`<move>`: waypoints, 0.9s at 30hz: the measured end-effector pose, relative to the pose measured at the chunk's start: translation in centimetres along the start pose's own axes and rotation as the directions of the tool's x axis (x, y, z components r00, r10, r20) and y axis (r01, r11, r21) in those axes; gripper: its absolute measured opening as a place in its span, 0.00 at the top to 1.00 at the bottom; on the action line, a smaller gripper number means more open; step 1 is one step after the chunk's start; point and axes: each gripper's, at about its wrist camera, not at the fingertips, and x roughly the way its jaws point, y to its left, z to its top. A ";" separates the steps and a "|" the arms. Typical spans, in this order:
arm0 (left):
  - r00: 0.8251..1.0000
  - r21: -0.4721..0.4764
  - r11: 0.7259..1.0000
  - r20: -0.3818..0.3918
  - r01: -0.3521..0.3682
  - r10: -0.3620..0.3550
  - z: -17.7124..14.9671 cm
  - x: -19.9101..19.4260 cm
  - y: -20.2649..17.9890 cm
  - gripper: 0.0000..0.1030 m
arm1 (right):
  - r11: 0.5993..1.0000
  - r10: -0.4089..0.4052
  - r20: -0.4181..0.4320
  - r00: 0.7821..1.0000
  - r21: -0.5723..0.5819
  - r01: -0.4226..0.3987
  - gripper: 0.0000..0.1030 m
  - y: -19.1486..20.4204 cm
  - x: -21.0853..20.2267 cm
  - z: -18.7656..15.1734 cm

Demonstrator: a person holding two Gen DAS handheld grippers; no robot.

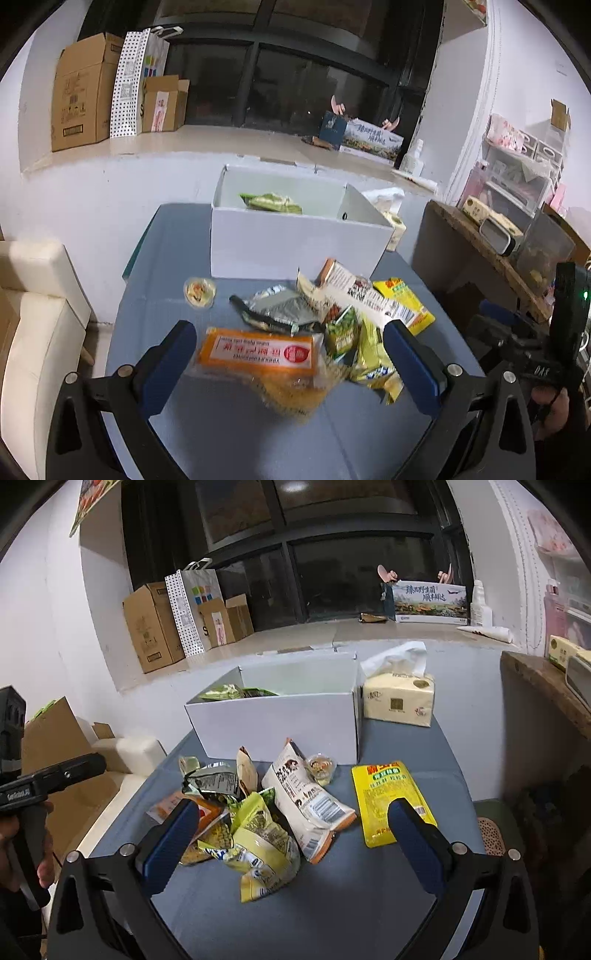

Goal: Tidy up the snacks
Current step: 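Withdraw both grippers from the white box back over the snack pile, then grasp the tall white printed snack bag with the right gripper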

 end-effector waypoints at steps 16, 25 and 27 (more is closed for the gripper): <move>1.000 0.028 1.000 -0.027 -0.004 0.005 -0.5 0.3 -0.5 0.00 | 0.993 0.047 -0.084 0.995 -0.103 -0.056 0.00 2.0 4.2 0.4; 0.999 0.013 1.000 -0.031 -0.011 0.012 -1.0 0.1 1.0 0.00 | 0.971 -0.038 -0.219 0.975 -0.237 -0.016 0.00 3.7 11.9 1.7; 0.999 0.008 1.000 -0.030 -0.013 0.013 -1.0 0.1 1.3 0.00 | 0.976 -0.044 -0.228 0.973 -0.218 -0.007 0.00 2.5 12.8 2.3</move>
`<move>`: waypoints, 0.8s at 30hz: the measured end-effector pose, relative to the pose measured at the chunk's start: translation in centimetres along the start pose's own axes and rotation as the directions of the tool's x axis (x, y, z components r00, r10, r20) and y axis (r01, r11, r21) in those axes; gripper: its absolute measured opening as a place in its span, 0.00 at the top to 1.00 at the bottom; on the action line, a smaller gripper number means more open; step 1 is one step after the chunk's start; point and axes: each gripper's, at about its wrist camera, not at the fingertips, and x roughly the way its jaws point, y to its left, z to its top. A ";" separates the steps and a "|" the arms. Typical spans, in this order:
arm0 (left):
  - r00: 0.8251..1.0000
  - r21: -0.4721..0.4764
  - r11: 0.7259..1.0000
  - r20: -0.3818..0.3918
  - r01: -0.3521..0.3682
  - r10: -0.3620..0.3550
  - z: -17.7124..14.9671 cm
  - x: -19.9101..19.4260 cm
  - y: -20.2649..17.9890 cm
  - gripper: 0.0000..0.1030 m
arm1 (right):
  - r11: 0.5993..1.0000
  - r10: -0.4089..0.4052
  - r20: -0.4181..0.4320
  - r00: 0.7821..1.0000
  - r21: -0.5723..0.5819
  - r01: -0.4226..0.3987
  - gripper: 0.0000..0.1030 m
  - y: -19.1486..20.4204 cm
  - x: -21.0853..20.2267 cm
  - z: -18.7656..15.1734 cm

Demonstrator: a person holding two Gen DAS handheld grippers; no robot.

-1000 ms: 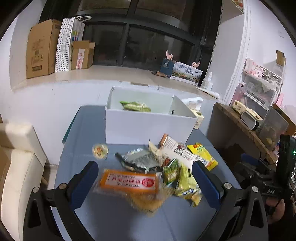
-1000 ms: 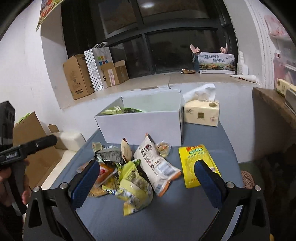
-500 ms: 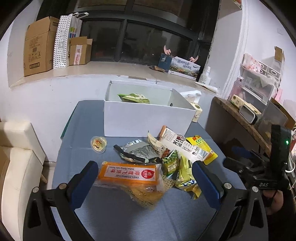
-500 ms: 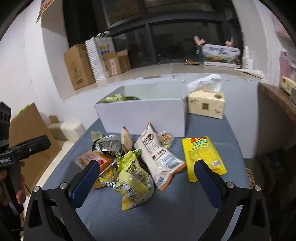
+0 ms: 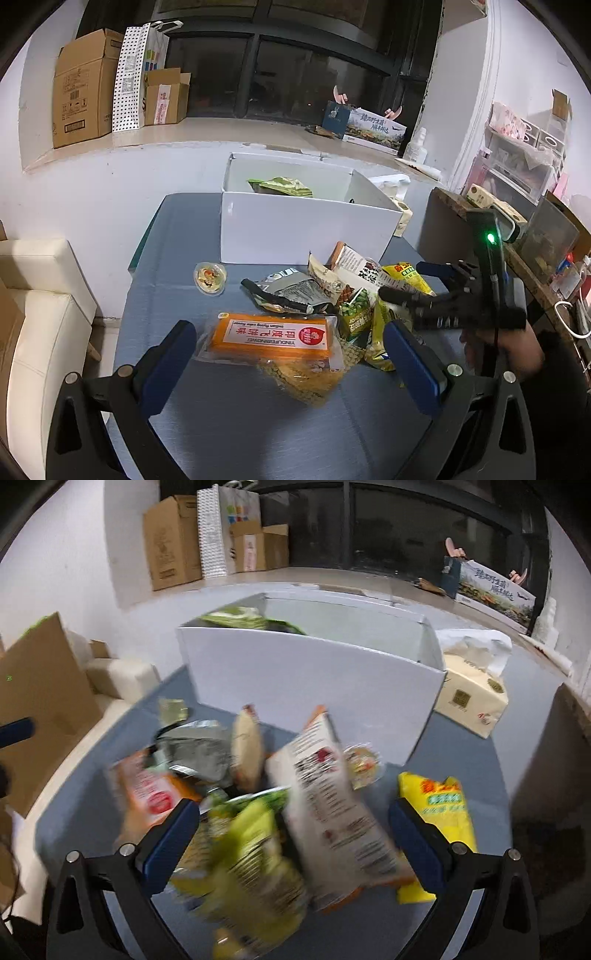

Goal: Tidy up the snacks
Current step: 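Grasp the tall white printed snack bag with the right gripper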

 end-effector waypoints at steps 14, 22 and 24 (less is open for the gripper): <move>0.998 -0.038 0.999 -0.057 0.009 -0.011 -0.7 2.2 0.4 0.00 | 0.971 0.214 -0.154 0.965 0.143 -0.192 0.53 -3.6 6.0 -1.5; 0.999 -0.040 0.999 -0.039 -0.030 0.028 0.3 2.4 1.9 0.00 | 0.989 0.129 -0.001 0.992 0.071 -0.128 0.58 -2.5 0.1 -0.1; 0.999 -0.044 0.998 -0.033 -0.039 0.038 0.8 2.7 2.5 0.00 | 0.990 0.116 0.062 0.991 0.068 -0.120 0.59 -2.6 -2.4 0.5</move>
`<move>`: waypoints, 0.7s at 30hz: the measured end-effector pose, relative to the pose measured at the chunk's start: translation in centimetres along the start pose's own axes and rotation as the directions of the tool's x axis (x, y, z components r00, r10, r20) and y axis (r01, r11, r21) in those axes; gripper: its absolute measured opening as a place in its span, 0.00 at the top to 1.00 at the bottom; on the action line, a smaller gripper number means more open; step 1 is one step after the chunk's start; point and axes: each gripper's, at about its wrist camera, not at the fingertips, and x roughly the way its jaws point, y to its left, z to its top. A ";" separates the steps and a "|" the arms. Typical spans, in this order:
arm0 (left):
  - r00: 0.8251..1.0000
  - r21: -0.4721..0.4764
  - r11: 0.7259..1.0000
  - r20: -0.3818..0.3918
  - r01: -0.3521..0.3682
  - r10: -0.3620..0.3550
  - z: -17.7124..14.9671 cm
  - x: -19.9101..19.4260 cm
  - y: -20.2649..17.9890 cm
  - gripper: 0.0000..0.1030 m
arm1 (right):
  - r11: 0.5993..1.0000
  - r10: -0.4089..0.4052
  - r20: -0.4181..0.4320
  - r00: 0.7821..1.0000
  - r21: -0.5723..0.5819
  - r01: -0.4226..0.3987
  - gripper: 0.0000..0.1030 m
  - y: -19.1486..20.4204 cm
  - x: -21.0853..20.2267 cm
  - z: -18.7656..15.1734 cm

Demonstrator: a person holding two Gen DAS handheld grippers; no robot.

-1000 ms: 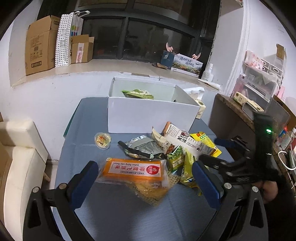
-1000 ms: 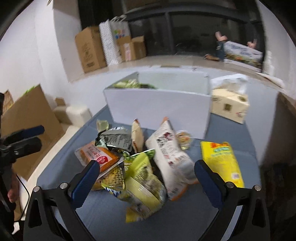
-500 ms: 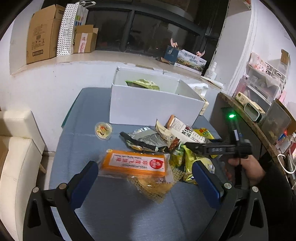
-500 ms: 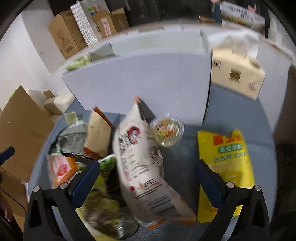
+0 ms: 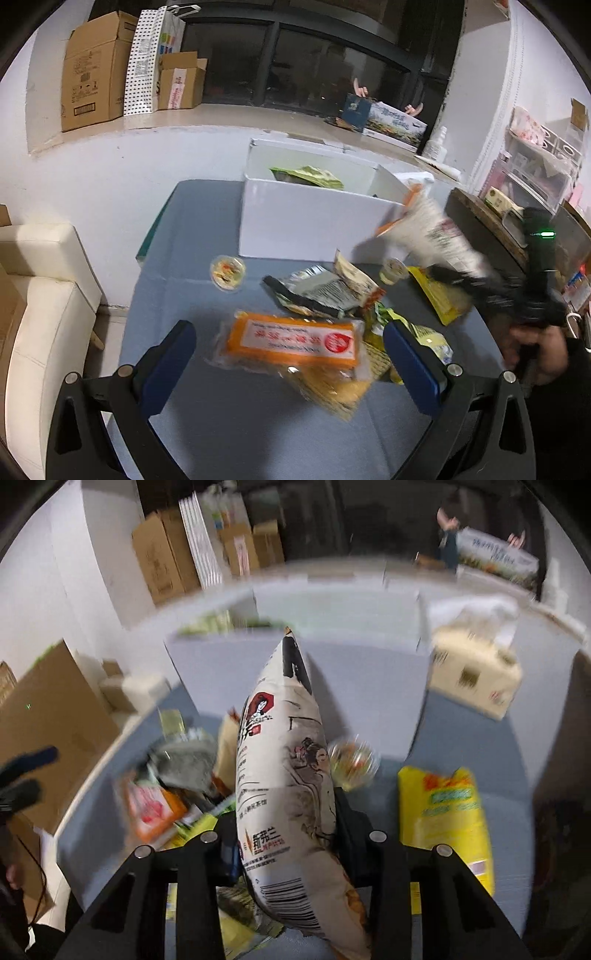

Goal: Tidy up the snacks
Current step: 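Grasp the tall white printed snack bag with the right gripper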

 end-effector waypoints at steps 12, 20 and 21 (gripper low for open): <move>0.993 -0.040 0.994 -0.069 -0.101 0.098 5.3 8.4 4.7 0.00 | 0.999 -0.003 0.176 0.984 0.042 -0.004 0.59 0.0 -10.1 -0.6; 0.974 -0.043 0.987 -0.178 -0.152 0.142 5.7 15.4 6.0 0.00 | 0.997 -0.010 0.135 0.991 0.077 0.000 0.59 -0.9 -9.5 -2.5; 0.967 -0.048 0.984 -0.197 -0.172 0.159 5.6 16.1 6.3 0.00 | 0.997 -0.009 0.131 0.991 0.080 -0.001 0.59 -1.0 -9.3 -2.6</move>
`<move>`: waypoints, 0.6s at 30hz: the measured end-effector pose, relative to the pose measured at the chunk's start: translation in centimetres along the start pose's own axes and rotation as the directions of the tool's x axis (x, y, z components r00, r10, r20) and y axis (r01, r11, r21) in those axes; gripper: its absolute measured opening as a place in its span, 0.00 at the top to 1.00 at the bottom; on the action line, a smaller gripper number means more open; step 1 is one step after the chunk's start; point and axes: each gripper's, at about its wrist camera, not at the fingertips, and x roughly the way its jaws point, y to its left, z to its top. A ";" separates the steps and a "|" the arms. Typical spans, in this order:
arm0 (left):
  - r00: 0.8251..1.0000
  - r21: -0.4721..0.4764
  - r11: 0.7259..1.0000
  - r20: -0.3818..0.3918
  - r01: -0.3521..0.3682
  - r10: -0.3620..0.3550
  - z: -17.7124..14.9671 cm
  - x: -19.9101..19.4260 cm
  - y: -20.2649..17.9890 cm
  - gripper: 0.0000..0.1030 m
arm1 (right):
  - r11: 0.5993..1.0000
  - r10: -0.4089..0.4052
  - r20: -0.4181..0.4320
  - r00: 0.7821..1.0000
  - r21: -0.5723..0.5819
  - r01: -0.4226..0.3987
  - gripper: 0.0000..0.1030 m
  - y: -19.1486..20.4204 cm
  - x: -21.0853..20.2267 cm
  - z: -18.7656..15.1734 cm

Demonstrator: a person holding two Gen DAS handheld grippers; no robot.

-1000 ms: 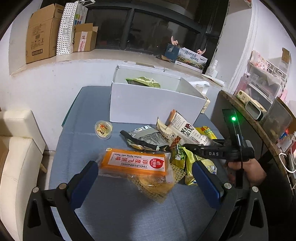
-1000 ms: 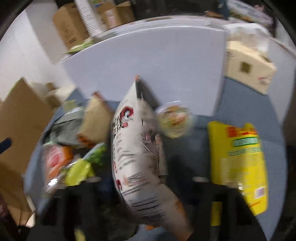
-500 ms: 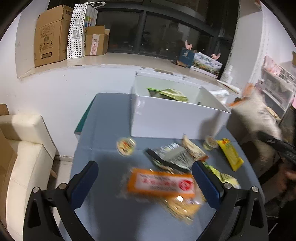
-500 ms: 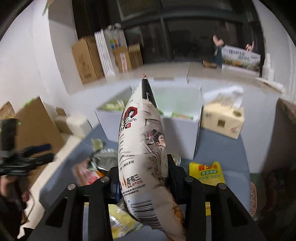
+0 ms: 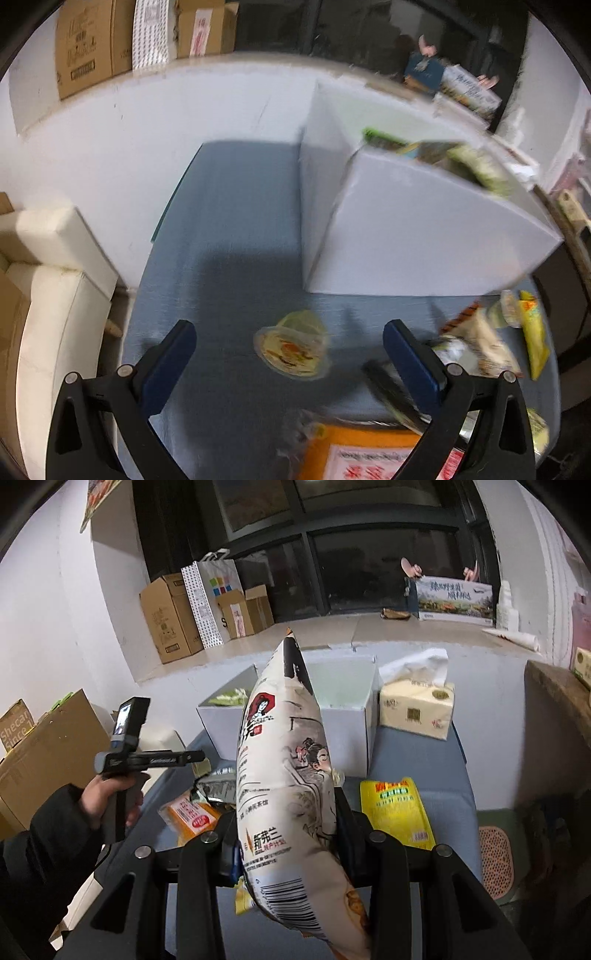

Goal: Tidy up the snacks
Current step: 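Grasp the jelly cup with the left gripper while the right gripper holds the white bag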

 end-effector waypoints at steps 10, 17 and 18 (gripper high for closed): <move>0.999 0.043 0.998 -0.025 0.044 -0.043 -1.0 0.8 -0.6 0.52 | 1.000 0.017 -0.026 1.000 0.006 -0.017 0.59 0.3 0.9 -0.6; 0.990 0.065 0.992 0.079 0.110 -0.115 -1.5 -4.6 -1.4 0.52 | 1.000 0.032 -0.033 0.999 0.002 -0.031 0.59 0.7 1.3 -0.7; 0.987 0.073 0.990 0.096 0.120 -0.126 -1.6 -5.5 -1.7 0.52 | 0.999 0.033 -0.033 0.999 0.001 -0.033 0.59 0.8 1.3 -0.7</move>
